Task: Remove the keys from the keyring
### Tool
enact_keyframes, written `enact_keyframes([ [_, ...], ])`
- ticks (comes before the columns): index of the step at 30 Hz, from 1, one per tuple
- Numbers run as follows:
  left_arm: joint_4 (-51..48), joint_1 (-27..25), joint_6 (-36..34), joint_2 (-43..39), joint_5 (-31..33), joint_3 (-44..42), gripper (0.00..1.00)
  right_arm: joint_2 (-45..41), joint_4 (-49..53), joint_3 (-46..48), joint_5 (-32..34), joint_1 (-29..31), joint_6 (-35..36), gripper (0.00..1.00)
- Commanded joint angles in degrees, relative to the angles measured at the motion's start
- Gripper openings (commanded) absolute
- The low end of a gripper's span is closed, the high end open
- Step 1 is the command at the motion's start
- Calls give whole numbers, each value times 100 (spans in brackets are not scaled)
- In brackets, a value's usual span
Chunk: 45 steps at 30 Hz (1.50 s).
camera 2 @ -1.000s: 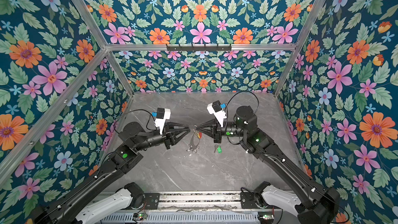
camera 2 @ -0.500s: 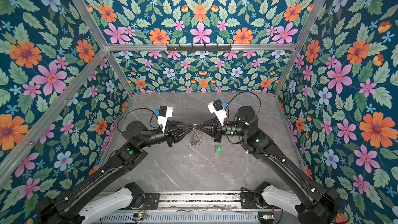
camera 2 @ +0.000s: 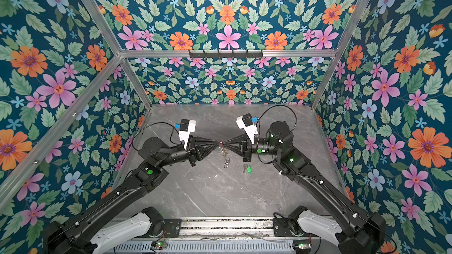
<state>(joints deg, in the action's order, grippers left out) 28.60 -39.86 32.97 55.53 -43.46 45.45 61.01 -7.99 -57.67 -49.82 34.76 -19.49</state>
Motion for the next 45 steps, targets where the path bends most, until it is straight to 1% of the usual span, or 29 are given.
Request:
enact_keyframes([
  [1, 414, 1, 170, 49, -180, -6, 12, -23, -387, 10, 52, -2, -85, 0],
  [4, 410, 5, 183, 72, -174, -22, 13, -43, -451, 28, 86, -3, -107, 0],
  [8, 360, 10, 166, 33, -38, -62, 16, -85, -462, 36, 139, 3, -95, 0],
  [12, 314, 11, 157, -29, 37, -72, 24, -140, -423, 44, 209, -4, -44, 0],
  [13, 305, 11, 157, -41, 55, -77, 25, -150, -415, 45, 225, -4, -34, 0],
  [15, 317, 5, 157, -60, 68, -85, 25, -160, -418, 47, 236, -2, -29, 0],
  [18, 540, 4, 293, 12, -48, -119, 19, -145, -437, 51, 236, 4, -39, 0],
  [19, 561, 8, 318, 40, -48, -135, 21, -135, -456, 56, 236, -1, -45, 0],
  [20, 639, 12, 371, 70, -84, -161, 26, -125, -468, 70, 236, 3, -59, 0],
  [21, 698, 9, 417, 114, -124, -181, 29, -116, -471, 80, 250, -1, -65, 0],
  [23, 768, 12, 447, 162, -117, -250, 30, -107, -463, 117, 297, 4, -58, 0],
  [26, 735, 8, 399, 75, 15, -377, 36, -116, -416, 170, 347, 1, -40, 0],
  [30, 433, 48, 228, -98, 238, -491, 36, -125, -347, 238, 388, 3, 23, 0],
  [33, 702, 116, 370, -94, -32, -623, 37, -116, -326, 256, 427, 2, 55, 0],
  [36, 1176, 146, 625, 164, -329, -736, 37, -83, -415, 253, 374, -1, 6, 0],
  [39, 2050, 161, 1018, 536, -503, -814, 39, -29, -537, 259, 291, 0, -95, 0],
  [42, 2930, 172, 1366, 847, -723, -845, 39, -1, -572, 270, 310, 2, -142, 0],
  [43, 3117, 171, 1452, 932, -781, -850, 37, -1, -564, 268, 322, 0, -143, 0],
  [45, 3528, 177, 1715, 1107, -868, -877, 19, 20, -561, 282, 333, 2, -165, 0],
])
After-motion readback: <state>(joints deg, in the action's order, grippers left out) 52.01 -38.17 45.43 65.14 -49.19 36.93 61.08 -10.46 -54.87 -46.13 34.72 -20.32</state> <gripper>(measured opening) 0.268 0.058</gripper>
